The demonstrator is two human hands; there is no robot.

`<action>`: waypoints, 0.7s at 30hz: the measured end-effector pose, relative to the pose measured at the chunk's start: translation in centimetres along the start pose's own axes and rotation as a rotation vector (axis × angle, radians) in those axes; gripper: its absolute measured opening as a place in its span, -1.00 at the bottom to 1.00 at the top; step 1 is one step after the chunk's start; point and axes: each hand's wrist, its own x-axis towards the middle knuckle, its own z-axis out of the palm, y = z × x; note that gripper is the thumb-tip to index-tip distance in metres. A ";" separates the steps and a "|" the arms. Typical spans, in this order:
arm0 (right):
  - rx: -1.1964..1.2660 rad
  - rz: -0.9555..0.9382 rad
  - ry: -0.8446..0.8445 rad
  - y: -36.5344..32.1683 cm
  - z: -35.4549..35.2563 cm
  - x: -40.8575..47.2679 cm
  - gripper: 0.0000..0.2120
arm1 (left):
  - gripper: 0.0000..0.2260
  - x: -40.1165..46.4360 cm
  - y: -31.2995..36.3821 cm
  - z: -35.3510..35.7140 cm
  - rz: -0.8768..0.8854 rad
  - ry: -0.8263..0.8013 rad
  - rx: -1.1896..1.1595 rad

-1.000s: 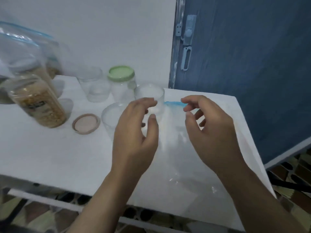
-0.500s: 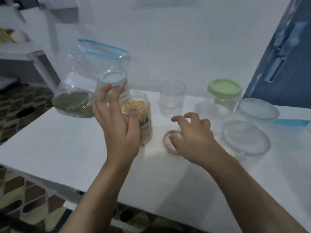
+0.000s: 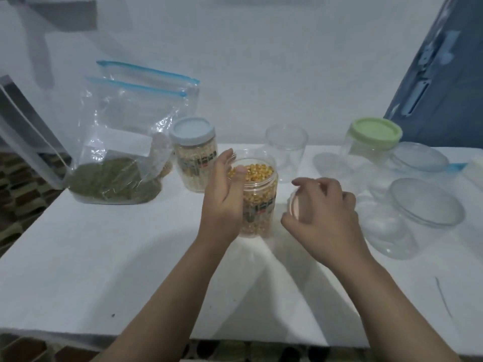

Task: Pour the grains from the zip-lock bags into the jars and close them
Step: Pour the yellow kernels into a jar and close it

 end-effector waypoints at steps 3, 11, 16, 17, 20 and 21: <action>0.422 -0.341 0.315 -2.5 -2.0 -1.0 -0.53 | -0.61 0.6 0.2 -0.5 -0.076 0.010 -0.115; 0.799 -0.354 0.085 -3.7 1.7 4.8 -0.51 | -0.61 3.1 0.2 -1.1 -0.258 -0.052 -0.358; 0.722 -0.399 -0.020 -2.4 2.8 5.4 -0.62 | -0.48 3.0 -0.6 -1.1 -0.350 -0.153 -0.471; 0.733 -0.399 -0.065 -2.2 2.4 5.7 -0.66 | -0.45 3.0 -0.6 -1.1 -0.345 -0.168 -0.473; 0.742 -0.393 -0.250 -1.7 0.9 6.6 -0.73 | -0.38 3.0 -0.8 -1.5 -0.326 -0.221 -0.442; 0.756 -0.393 -0.300 -1.5 0.6 6.9 -0.74 | -0.40 3.0 -0.8 -1.7 -0.320 -0.241 -0.442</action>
